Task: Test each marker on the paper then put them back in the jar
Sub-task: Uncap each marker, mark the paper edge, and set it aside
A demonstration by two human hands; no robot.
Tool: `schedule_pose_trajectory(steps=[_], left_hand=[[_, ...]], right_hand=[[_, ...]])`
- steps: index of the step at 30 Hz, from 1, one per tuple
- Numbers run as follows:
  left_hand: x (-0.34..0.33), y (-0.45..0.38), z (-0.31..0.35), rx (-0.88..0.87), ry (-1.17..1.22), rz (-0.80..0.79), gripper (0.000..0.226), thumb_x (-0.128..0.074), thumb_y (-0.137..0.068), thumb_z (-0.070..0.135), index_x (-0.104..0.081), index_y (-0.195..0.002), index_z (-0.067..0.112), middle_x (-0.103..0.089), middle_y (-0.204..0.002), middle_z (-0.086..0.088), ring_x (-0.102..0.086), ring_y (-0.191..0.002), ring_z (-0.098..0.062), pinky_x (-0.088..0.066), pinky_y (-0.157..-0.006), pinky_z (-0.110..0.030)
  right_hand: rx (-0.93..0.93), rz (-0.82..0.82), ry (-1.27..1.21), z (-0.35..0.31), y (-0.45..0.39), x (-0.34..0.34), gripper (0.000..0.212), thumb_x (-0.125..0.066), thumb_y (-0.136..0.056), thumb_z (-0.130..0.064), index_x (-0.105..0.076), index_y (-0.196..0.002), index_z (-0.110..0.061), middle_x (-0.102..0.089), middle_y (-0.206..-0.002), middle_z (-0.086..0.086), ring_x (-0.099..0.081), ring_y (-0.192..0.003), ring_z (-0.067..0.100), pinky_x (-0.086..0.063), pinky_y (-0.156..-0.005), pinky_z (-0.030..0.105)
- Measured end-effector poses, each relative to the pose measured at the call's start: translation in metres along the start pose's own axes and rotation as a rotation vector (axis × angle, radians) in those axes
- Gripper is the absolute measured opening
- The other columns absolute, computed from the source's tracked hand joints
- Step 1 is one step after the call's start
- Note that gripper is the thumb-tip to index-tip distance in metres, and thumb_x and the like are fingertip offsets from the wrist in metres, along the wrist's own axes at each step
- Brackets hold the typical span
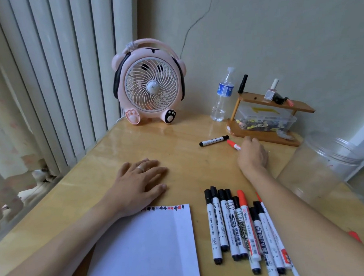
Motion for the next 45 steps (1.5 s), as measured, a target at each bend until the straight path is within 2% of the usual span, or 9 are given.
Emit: schedule_pose_trajectory(steps=[4, 9, 15, 20, 26, 30, 36, 40, 45], left_hand=[[0.01, 0.004, -0.001, 0.012, 0.122, 0.097, 0.069, -0.031, -0.085, 0.073, -0.048, -0.144, 0.041, -0.046, -0.148, 0.014, -0.038, -0.143, -0.009, -0.019, -0.123, -0.045], [0.034, 0.02, 0.009, -0.06, 0.214, 0.308, 0.052, -0.043, -0.095, 0.052, -0.048, -0.142, 0.031, -0.054, -0.135, 0.011, -0.05, -0.128, -0.013, -0.038, -0.108, -0.042], [0.048, 0.044, 0.024, -0.318, 0.339, 0.109, 0.024, -0.046, -0.106, 0.041, -0.065, -0.114, 0.03, -0.064, -0.098, 0.013, -0.059, -0.089, -0.008, -0.047, -0.08, -0.029], [0.032, 0.048, 0.035, -0.357, 0.387, -0.072, 0.028, -0.041, -0.107, 0.027, -0.069, -0.108, 0.025, -0.064, -0.101, 0.012, -0.061, -0.097, -0.009, -0.047, -0.089, -0.031], [0.039, 0.044, 0.035, -0.155, 0.679, 0.386, 0.028, -0.039, -0.107, 0.03, -0.067, -0.102, 0.026, -0.059, -0.094, 0.01, -0.056, -0.091, -0.016, -0.041, -0.084, -0.027], [0.04, 0.039, 0.021, 0.032, 0.933, 0.457, 0.03, -0.04, -0.105, 0.035, -0.065, -0.097, 0.021, -0.059, -0.086, 0.01, -0.052, -0.082, -0.016, -0.04, -0.076, -0.035], [0.037, 0.047, 0.042, -0.453, 0.201, 0.04, 0.038, -0.029, -0.109, 0.042, -0.064, -0.114, 0.028, -0.057, -0.102, 0.014, -0.053, -0.1, -0.009, -0.043, -0.09, -0.036], [0.017, 0.048, 0.055, -0.444, 0.156, -0.062, 0.043, -0.025, -0.109, 0.048, -0.058, -0.095, 0.025, -0.054, -0.083, 0.013, -0.049, -0.084, -0.005, -0.044, -0.078, -0.033], [0.02, 0.047, 0.054, -0.415, 0.133, -0.02, 0.043, -0.023, -0.107, 0.052, -0.048, -0.083, 0.026, -0.051, -0.077, 0.01, -0.047, -0.075, -0.009, -0.043, -0.072, -0.034]], right_hand=[[0.242, 0.163, -0.282, -0.036, 0.041, 0.044, 0.019, -0.062, -0.092, -0.011, -0.057, -0.11, -0.008, -0.057, -0.11, 0.011, -0.06, -0.084, 0.035, -0.045, -0.066, 0.039], [0.649, 0.011, -0.399, -0.089, 0.149, 0.093, 0.015, -0.06, -0.089, -0.02, -0.05, -0.099, -0.025, -0.051, -0.1, -0.008, -0.051, -0.073, 0.024, -0.045, -0.061, 0.035], [0.621, -0.117, -0.62, -0.084, 0.225, 0.089, 0.015, -0.056, -0.095, -0.049, -0.055, -0.101, -0.036, -0.052, -0.096, -0.014, -0.055, -0.078, 0.01, -0.049, -0.065, 0.035], [0.66, -0.211, -0.437, -0.086, 0.246, 0.077, 0.019, -0.043, -0.106, -0.046, -0.052, -0.104, -0.029, -0.055, -0.103, -0.009, -0.056, -0.086, 0.018, -0.047, -0.073, 0.039], [0.633, -0.27, -0.467, -0.093, 0.255, 0.077, 0.015, -0.039, -0.107, -0.041, -0.043, -0.1, -0.028, -0.052, -0.103, -0.007, -0.055, -0.085, 0.019, -0.044, -0.069, 0.038], [0.661, -0.244, -0.459, -0.095, 0.263, 0.072, 0.012, -0.041, -0.105, -0.039, -0.041, -0.099, -0.029, -0.049, -0.101, -0.008, -0.047, -0.079, 0.017, -0.039, -0.065, 0.033], [0.612, -0.146, -0.446, -0.09, 0.258, 0.062, 0.032, -0.038, -0.099, -0.058, -0.052, -0.096, -0.03, -0.046, -0.09, -0.009, -0.055, -0.077, 0.017, -0.044, -0.059, 0.034], [0.573, 0.028, -0.364, -0.085, 0.253, 0.066, 0.03, -0.044, -0.095, -0.051, -0.053, -0.078, -0.029, -0.043, -0.074, -0.007, -0.051, -0.055, 0.014, -0.027, -0.048, 0.025], [0.607, 0.097, -0.303, -0.088, 0.25, 0.072, 0.026, -0.041, -0.097, -0.047, -0.054, -0.083, -0.029, -0.053, -0.069, -0.009, -0.057, -0.051, 0.016, -0.027, -0.045, 0.026]])
Point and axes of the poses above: each hand's wrist, its own y-axis away from the middle knuckle, its own x-axis out of the back of the hand, z = x × y, the point moved 5 cm from there along -y, towards the middle knuckle
